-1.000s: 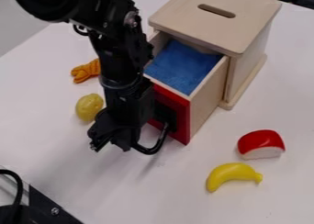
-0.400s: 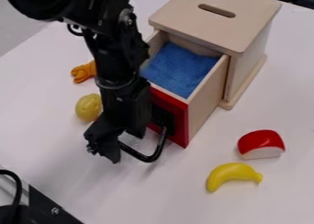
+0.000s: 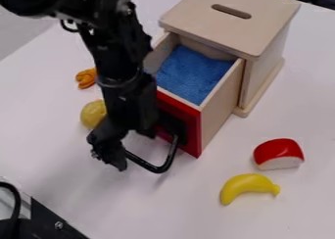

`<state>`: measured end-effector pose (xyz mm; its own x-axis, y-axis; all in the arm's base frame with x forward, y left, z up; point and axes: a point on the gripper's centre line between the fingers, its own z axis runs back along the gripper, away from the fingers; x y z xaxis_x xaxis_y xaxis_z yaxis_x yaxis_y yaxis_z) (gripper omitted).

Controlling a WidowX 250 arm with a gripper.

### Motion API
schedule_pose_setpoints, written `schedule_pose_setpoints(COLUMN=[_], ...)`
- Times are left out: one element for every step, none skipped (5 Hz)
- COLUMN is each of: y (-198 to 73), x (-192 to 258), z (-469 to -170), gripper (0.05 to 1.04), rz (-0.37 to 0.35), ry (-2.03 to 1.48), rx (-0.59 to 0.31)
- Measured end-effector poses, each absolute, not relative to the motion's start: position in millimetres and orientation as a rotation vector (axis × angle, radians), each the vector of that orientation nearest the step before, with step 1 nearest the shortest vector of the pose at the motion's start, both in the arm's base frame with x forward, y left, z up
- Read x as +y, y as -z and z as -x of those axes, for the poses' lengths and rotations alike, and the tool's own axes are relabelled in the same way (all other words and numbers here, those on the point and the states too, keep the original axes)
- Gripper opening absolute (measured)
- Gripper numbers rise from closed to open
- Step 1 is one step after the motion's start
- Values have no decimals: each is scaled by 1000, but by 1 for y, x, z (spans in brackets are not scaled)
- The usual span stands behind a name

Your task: Open the drawer

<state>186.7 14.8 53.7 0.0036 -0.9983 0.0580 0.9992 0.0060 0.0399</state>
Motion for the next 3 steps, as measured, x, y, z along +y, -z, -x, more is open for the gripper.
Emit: schedule_pose_setpoints(y=[-68,-97,-114], x=[15,11,9], z=[-186,-192,-196], gripper=[1001,1001,1001], rz=[7,-29,-65], ry=[1554,1551,1562], rx=[-130,-244,-279])
